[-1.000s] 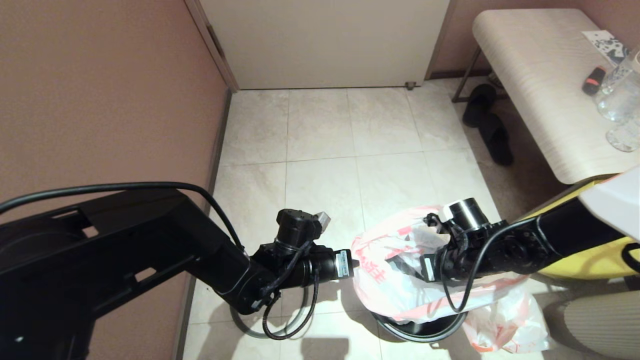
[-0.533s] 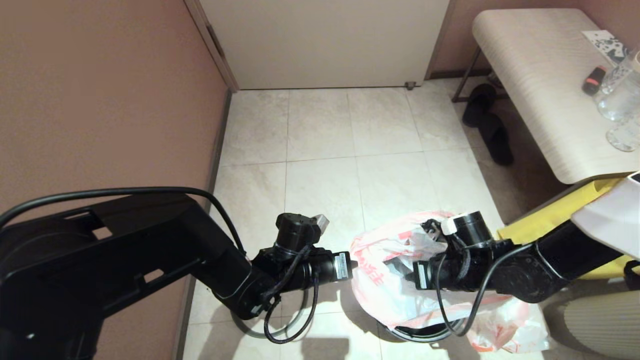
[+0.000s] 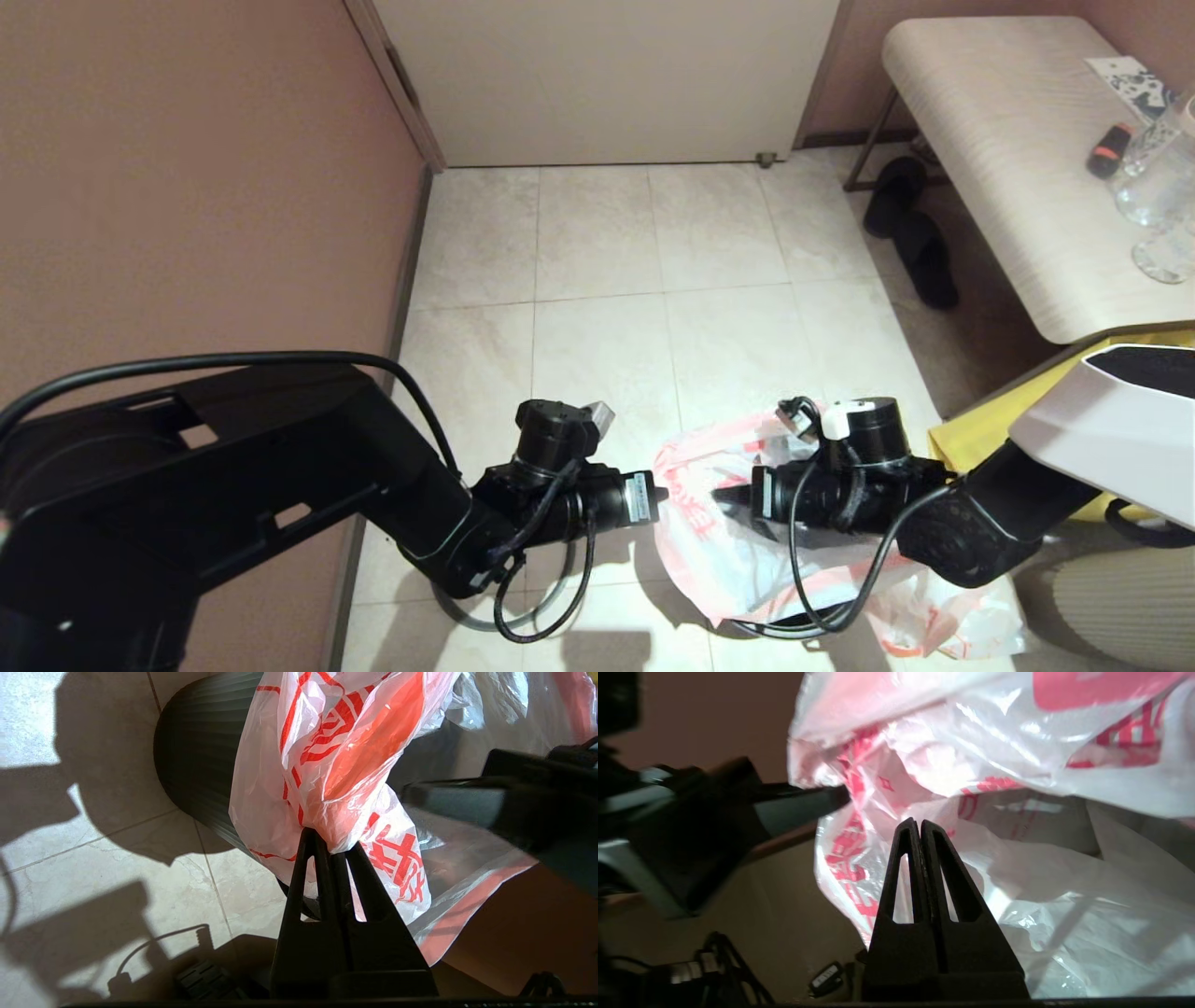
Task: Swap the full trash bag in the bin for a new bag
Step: Put the new garbage bag on the trash can
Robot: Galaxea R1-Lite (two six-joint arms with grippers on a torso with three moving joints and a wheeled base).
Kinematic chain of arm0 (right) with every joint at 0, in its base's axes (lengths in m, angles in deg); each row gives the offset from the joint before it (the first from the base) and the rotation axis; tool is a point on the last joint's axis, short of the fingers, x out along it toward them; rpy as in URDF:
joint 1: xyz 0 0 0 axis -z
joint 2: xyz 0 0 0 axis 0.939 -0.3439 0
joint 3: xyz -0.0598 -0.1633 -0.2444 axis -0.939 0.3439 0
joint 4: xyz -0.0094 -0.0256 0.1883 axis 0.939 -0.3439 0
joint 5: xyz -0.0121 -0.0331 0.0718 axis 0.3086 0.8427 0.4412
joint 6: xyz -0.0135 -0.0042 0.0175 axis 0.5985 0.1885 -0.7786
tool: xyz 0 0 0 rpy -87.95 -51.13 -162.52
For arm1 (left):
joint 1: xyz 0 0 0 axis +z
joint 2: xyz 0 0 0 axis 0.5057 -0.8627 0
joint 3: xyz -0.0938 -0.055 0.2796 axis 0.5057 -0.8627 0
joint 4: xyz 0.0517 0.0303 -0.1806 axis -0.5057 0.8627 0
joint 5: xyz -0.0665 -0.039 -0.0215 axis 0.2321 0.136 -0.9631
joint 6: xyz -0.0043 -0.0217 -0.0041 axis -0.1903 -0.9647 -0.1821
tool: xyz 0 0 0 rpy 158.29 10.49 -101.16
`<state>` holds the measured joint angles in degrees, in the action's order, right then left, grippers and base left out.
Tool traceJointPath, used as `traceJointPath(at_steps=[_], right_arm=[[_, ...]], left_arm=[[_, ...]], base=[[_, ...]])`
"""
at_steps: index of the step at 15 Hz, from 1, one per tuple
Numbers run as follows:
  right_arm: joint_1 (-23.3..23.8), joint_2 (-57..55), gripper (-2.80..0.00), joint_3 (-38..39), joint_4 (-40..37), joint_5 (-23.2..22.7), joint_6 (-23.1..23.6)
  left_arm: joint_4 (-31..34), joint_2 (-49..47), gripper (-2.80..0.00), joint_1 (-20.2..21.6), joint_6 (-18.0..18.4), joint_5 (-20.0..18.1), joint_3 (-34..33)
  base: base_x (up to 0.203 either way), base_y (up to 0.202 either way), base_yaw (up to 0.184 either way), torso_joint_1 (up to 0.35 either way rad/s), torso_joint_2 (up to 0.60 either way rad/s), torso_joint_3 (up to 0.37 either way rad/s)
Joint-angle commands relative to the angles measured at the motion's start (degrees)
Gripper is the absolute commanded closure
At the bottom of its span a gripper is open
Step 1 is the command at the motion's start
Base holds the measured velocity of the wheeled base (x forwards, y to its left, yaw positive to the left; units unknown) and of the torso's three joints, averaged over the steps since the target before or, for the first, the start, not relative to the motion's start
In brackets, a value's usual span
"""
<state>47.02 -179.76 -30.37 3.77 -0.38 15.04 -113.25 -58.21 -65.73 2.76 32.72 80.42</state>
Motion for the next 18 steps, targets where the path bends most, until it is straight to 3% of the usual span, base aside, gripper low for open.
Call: traceJointPath(at_steps=[1,4,7,8,12,13,16,18], right_arm=[[1.1,1.9,0.0,0.7,2.2,-1.2,-2.5],[2.0,11.8,0.0,2.4,1.6,-1.3,-3.0],[3.3,23.5,0.0,3.1,-5.8,0.7,-2.6],[3.1,27.1,0.0,3.0,-9.6,3.8,-1.6],[0.2,30.4,0.0,-0.1,-33.0,30.2,8.0],[-0.5,29.8,0.0,-1.4,-39.2,34.6,8.7],[-2.4,25.9,0.0,-3.7,-50.0,45.7,9.5],[-3.3,24.1,0.0,-3.5,-51.2,47.7,9.3]], left_arm=[[-0.2,-0.1,0.0,0.1,-0.2,-0.1,0.1],[-0.3,-0.3,0.0,0.2,-0.2,-0.1,0.1],[-0.3,-0.1,0.0,0.2,-0.2,-0.1,0.1],[-0.3,-0.1,0.0,0.2,-0.2,-0.1,0.1],[-2.5,-0.2,0.0,0.3,-0.2,0.0,-0.4],[-4.0,-0.5,0.0,0.4,-0.2,0.0,-0.8],[-5.1,-0.8,0.0,0.4,-0.2,0.0,-1.0],[-5.1,-0.8,0.0,0.4,-0.2,0.0,-1.0]], base=[[0.0,0.0,0.0,0.0,0.0,0.0],[0.0,0.0,0.0,0.0,0.0,0.0],[0.0,0.0,0.0,0.0,0.0,0.0],[0.0,0.0,0.0,0.0,0.0,0.0],[0.0,0.0,0.0,0.0,0.0,0.0],[0.0,0.0,0.0,0.0,0.0,0.0],[0.0,0.0,0.0,0.0,0.0,0.0],[0.0,0.0,0.0,0.0,0.0,0.0]])
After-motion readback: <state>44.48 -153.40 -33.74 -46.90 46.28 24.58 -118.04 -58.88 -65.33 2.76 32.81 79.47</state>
